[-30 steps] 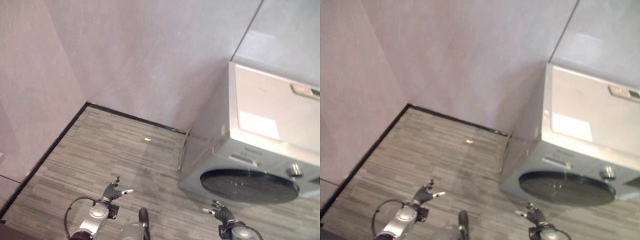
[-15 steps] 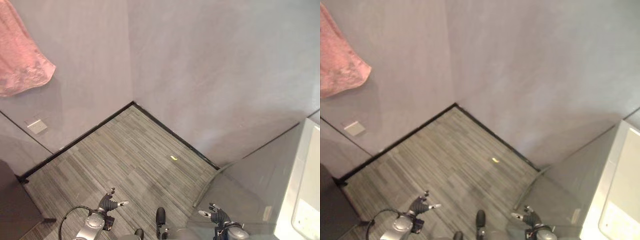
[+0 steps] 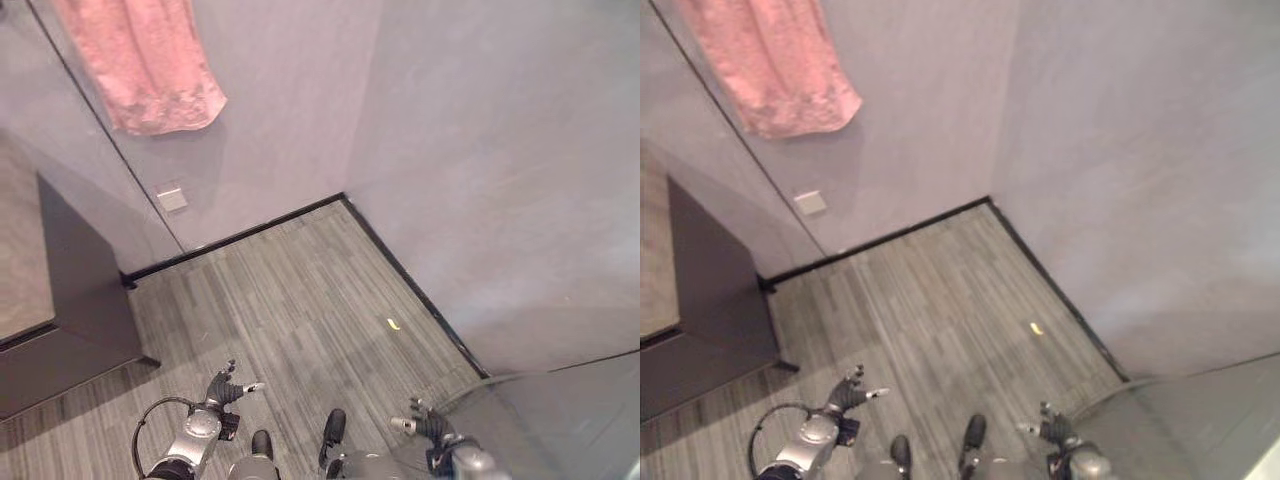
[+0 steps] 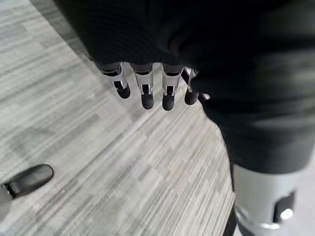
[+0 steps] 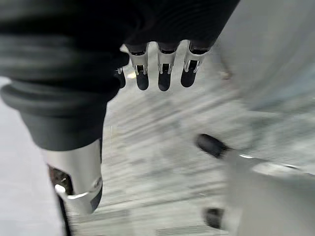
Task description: Put brush and paste in cup on sink, flatten towel.
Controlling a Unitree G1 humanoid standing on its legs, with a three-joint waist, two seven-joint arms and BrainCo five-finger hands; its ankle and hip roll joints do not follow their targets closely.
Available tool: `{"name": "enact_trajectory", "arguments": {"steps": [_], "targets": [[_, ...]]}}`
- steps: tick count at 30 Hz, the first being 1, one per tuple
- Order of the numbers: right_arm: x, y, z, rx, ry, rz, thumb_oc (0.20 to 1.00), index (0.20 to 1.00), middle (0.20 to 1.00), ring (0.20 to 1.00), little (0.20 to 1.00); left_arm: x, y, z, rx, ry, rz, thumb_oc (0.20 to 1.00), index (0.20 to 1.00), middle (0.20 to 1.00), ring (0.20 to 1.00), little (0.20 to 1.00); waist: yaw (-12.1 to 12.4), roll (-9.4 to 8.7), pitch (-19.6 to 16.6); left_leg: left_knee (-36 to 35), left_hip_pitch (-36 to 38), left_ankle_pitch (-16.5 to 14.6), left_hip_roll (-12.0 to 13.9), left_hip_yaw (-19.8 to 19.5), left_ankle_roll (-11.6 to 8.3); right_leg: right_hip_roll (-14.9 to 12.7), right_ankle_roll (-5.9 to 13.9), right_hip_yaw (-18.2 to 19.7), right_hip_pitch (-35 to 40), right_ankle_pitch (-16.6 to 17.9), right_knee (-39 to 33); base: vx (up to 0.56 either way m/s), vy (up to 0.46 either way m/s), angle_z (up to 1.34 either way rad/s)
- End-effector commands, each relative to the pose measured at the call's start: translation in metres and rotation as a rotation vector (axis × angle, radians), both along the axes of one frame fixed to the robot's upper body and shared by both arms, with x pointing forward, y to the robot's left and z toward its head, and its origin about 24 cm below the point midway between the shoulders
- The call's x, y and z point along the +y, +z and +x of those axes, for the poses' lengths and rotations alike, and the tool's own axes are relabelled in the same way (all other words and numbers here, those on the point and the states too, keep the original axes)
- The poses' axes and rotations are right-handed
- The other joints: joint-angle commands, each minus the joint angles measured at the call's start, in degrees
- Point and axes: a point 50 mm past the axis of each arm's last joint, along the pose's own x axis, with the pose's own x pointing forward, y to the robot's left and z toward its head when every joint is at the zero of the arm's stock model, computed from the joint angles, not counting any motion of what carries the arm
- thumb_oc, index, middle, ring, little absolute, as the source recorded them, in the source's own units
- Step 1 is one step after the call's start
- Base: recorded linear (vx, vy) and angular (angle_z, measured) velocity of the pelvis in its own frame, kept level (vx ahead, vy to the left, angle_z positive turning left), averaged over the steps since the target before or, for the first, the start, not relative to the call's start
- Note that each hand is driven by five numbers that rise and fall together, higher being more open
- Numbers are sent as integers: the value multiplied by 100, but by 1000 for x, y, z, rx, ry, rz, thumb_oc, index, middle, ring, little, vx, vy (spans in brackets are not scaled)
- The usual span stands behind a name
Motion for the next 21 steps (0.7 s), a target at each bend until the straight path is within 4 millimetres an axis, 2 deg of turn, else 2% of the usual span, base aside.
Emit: {"name": "enact_trajectory", "arguments": {"steps": [1,4,8,9,12,13,14,16,17,19,20,21], "targets": [[-14,0,-9,6,-23,-43,1000,1000,1000,1000,1000,2,9,10,-74,-9,6,1000,1000,1000,1000,1000,-40,40,-357,212,-341,269,-202,-149,23,-199,554,238,571,-838,627,82,145,9],[-10,4,3,-29,-27,-34,1000,1000,1000,1000,1000,8,10,7,-74,6,13,1000,1000,1000,1000,1000,34,87,-389,294,-259,123,-313,-232,147,-363,617,297,591,-890,897,72,179,10],[-6,8,9,-53,-27,-14,1000,1000,1000,1000,1000,13,13,7,-81,1,28,1000,1000,1000,1000,1000,55,130,-414,276,-164,49,-422,-309,243,-498,666,294,564,-886,1173,59,181,2],[-4,7,8,-45,-22,-9,1000,1000,1000,1000,1000,15,17,8,-96,-14,30,1000,1000,1000,1000,1000,66,173,-385,241,-55,-3,-502,-411,318,-625,719,329,500,-854,1563,66,235,4],[-2,6,7,-43,-25,3,1000,1000,1000,1000,1000,15,21,9,-110,-28,30,1000,1000,1000,1000,1000,53,213,-378,153,52,9,-583,-508,391,-720,744,384,338,-664,2034,59,213,17],[-2,5,7,-36,-49,15,1000,1000,1000,1000,1000,15,24,11,-125,-40,26,1000,1000,1000,1000,1000,20,262,-299,109,135,18,-617,-612,448,-691,741,501,131,-513,2517,87,297,33],[-1,5,6,-37,-55,25,1000,1000,1000,1000,1000,15,25,11,-127,-47,27,1000,1000,1000,1000,1000,-3,258,-269,90,198,3,-649,-655,466,-655,757,580,75,-538,2742,93,245,25],[0,4,6,-35,-67,38,1000,1000,1000,1000,1000,15,25,12,-120,-67,34,1000,1000,1000,1000,1000,-162,269,-262,40,303,31,-688,-918,459,-49,667,1106,-228,-726,2891,91,118,29],[0,4,6,-35,-67,38,1000,1000,1000,1000,1000,15,25,12,-120,-67,34,1000,1000,1000,1000,1000,-161,271,-265,40,299,31,-686,-917,459,-48,666,1107,-231,-723,2888,141,115,54],[0,2,1,-21,-69,39,1000,1000,1000,1000,1000,15,24,12,-110,-56,26,1000,1000,1000,1000,1000,-191,261,-271,-95,428,51,-664,-1022,397,-25,580,789,-422,-807,2449,148,90,52],[0,2,1,-21,-69,39,1000,1000,1000,1000,1000,15,24,12,-110,-56,26,1000,1000,1000,1000,1000,-194,262,-270,-96,429,52,-664,-1025,397,-26,580,786,-419,-807,2447,160,30,32],[-2,0,-2,-11,-84,37,1000,1000,1000,1000,1000,12,23,14,-106,-65,22,1000,1000,1000,1000,1000,-282,205,-238,-127,504,37,-722,-1243,369,156,590,927,-669,-666,2091,115,12,23]]}}
